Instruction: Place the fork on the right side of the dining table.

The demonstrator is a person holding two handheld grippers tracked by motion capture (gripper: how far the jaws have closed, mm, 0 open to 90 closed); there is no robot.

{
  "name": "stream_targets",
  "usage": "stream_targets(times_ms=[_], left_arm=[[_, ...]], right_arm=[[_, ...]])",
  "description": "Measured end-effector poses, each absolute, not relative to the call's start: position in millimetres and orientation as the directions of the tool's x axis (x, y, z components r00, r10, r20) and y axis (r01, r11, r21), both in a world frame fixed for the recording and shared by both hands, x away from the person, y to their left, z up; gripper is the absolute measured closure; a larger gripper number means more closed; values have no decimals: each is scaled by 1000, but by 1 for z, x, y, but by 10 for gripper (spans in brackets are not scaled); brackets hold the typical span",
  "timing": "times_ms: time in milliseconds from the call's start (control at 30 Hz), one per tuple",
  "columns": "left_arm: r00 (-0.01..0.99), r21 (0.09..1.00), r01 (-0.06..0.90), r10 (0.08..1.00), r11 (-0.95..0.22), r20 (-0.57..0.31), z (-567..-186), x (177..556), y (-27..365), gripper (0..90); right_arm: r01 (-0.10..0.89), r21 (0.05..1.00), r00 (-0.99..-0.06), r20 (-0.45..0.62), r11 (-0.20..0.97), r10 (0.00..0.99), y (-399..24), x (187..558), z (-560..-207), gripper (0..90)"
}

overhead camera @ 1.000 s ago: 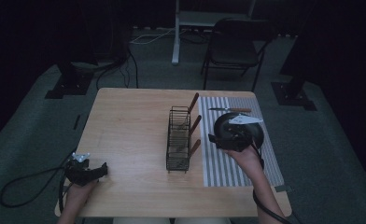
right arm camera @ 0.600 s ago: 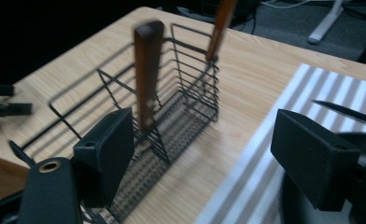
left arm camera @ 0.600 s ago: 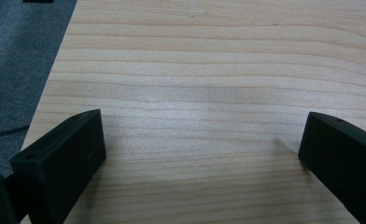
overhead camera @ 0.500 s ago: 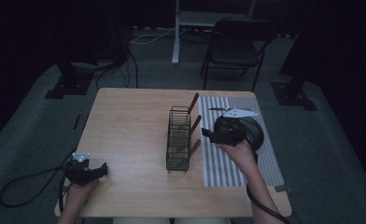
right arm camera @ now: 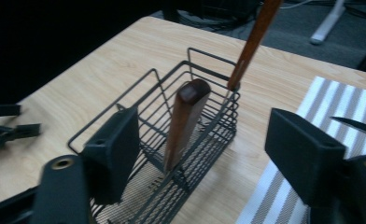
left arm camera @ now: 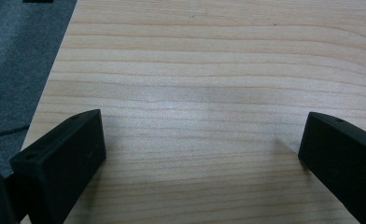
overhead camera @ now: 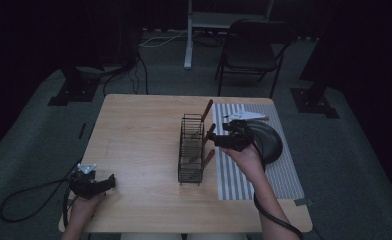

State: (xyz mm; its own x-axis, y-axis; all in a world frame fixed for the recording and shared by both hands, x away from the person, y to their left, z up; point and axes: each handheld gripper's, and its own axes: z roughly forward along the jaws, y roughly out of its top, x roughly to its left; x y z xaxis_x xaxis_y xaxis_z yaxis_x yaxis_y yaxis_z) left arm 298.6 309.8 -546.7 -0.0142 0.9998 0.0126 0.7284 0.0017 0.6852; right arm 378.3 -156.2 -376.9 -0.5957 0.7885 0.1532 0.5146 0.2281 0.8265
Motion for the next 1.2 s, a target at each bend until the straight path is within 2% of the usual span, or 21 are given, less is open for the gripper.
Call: stream_targets(times_ms=[133,200,300,500,800,1200], left_arm=[[-14,685,728,1000,1,13,-547,299,310,8],[-14,685,728,1000,1,13,-547,299,310,8],[-14,686,728,1000,1,13,-547,299,310,8],[-14,685,728,1000,1,13,-547,299,310,8],[-14,686,728,1000,1,13,-547,299,310,8],[-12,683,730,1000,0,13,-547,298,310,8]], right_arm=[[529,824,-570,169,202,804,-155,381,-378,285],[532,823,-564,168,200,809,-155,382,-378,340],[532,821,-569,164,208,806,-152,382,-378,373],[536,812,-583,157,232,797,-148,384,-380,545],[561,797,-612,218,222,760,-144,387,-380,721],[560,795,-634,233,231,737,-147,379,-379,762]])
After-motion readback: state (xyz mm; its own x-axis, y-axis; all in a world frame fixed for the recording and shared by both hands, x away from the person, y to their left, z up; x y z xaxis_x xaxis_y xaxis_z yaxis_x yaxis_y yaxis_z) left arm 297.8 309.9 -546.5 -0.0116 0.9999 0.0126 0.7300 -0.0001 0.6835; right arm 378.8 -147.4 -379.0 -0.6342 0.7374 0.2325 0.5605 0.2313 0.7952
